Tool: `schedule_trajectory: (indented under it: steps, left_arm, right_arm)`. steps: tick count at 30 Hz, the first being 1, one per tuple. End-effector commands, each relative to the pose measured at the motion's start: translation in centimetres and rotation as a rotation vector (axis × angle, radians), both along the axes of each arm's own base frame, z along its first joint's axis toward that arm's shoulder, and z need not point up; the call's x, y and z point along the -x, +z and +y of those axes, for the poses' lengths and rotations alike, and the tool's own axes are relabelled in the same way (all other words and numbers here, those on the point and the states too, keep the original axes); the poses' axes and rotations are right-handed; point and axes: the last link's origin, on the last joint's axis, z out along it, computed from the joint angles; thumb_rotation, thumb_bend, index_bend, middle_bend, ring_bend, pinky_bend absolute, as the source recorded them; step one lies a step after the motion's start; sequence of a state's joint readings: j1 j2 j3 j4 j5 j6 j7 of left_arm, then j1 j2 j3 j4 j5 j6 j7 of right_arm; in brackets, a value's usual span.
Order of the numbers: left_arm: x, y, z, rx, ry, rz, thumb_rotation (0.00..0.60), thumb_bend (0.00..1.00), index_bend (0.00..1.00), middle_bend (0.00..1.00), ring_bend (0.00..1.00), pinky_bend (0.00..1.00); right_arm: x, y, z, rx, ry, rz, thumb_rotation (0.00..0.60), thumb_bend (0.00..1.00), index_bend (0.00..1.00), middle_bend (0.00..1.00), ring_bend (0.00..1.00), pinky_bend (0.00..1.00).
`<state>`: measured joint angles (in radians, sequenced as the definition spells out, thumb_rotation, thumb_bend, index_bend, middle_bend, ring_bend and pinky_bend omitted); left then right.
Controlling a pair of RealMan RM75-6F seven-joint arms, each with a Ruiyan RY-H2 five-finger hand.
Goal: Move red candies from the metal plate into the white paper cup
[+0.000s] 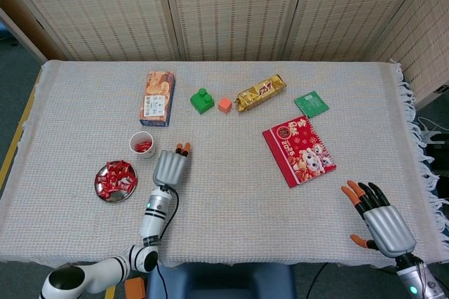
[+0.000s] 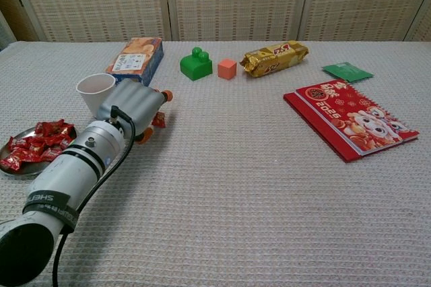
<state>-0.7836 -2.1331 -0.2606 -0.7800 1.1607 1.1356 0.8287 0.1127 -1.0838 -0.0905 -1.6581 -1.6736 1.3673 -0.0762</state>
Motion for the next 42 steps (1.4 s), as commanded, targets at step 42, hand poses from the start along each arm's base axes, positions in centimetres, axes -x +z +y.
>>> schedule_trajectory:
  steps: [42]
  left_arm:
    - [1.3,8.7,-1.3,-0.092,-0.073,-0.155,0.600,0.41,0.49,0.48,0.88,1.00]
  right_arm:
    - [0.0,-0.2,-0.2,0.007,-0.006,0.007,0.600,0.06,0.00,0.00,0.00,0.00]
